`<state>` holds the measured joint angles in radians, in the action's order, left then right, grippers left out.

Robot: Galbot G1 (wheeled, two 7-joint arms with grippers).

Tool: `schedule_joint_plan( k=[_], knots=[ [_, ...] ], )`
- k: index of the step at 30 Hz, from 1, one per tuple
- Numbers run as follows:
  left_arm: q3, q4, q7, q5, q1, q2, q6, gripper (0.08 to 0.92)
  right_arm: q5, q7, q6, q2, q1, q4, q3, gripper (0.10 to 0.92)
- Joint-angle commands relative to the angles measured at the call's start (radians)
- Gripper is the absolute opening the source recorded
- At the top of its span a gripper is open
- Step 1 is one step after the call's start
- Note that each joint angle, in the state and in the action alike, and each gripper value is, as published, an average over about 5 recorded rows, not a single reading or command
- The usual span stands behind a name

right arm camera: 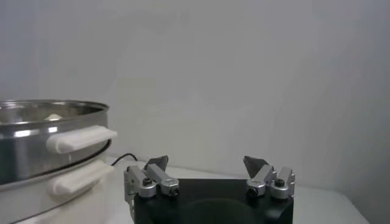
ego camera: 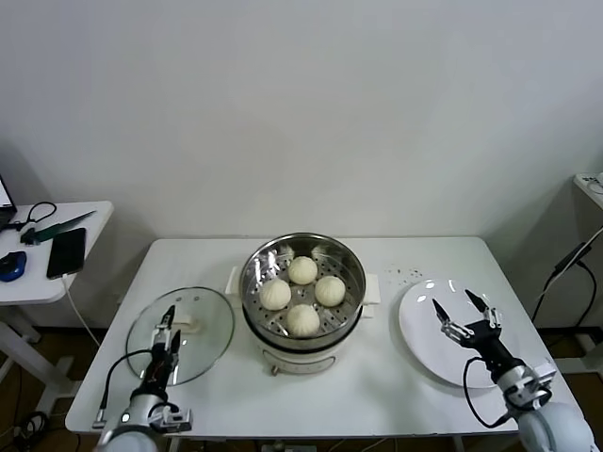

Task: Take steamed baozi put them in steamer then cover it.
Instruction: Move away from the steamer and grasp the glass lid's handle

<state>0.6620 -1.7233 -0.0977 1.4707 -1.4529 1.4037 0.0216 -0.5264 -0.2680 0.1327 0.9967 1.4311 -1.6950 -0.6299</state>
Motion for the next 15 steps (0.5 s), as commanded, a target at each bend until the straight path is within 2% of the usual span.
schedule_joint_plan(
  k=[1,15],
  knots=[
    [0.002,0.244,-0.066,0.064,0.166,-0.001,0.006,0.823,0.064,-0.008,0.002,0.048,0.003,0.018,-0.020,0.823],
    [0.004,0.332,-0.146,0.052,0.252,0.000,-0.001,0.823,0.113,-0.006,0.009,0.070,-0.045,0.051,0.018,0.823]
  ],
)
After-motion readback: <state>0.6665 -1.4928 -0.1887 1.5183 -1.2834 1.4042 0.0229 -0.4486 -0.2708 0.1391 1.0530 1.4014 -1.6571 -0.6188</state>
